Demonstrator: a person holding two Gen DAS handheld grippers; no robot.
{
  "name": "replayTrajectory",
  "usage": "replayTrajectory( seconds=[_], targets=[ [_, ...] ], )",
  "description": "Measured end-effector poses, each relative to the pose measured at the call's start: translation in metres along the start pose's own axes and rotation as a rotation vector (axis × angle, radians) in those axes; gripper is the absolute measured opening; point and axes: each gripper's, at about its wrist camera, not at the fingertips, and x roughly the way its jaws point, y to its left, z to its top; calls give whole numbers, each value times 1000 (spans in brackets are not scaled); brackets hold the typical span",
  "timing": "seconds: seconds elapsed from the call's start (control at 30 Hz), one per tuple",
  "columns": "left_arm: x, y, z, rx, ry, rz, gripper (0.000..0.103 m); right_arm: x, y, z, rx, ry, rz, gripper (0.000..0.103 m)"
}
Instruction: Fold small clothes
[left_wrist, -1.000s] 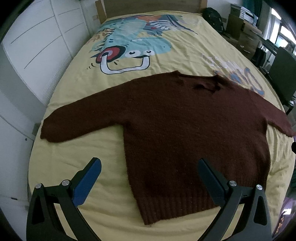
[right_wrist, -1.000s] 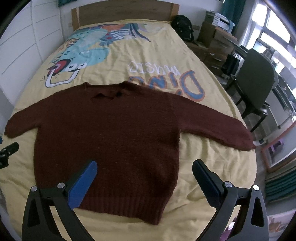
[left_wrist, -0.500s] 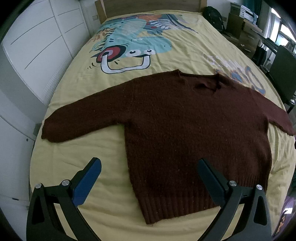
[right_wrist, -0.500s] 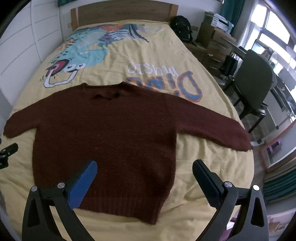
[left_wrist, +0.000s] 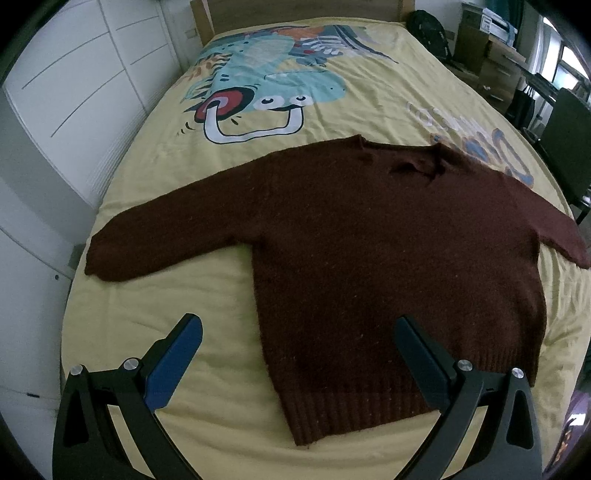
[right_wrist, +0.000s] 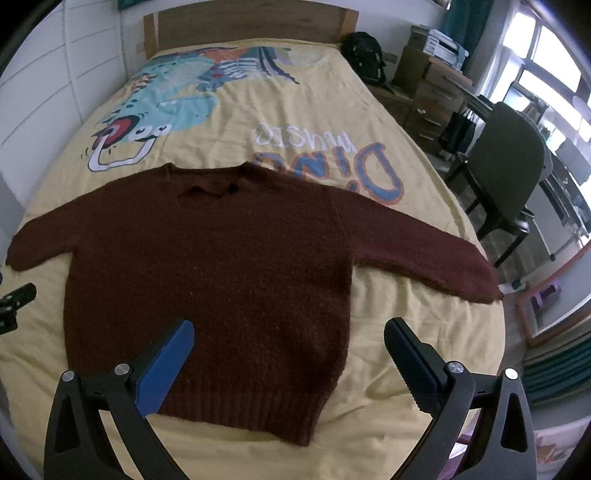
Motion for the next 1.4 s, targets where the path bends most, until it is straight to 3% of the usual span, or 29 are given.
replayTrajectory(
  seconds=[1.0,1.2,1.4],
  targets=[
    [4,-9,5,14,-1,5,102,15,-6,0,21,0,21,103],
    [15,-10,22,19,-15,36,102,38,-38,9,69,-41,29,103],
    [35,-9,48,12,-35,16,102,88,-113,20,174,-43,-13,103]
  ],
)
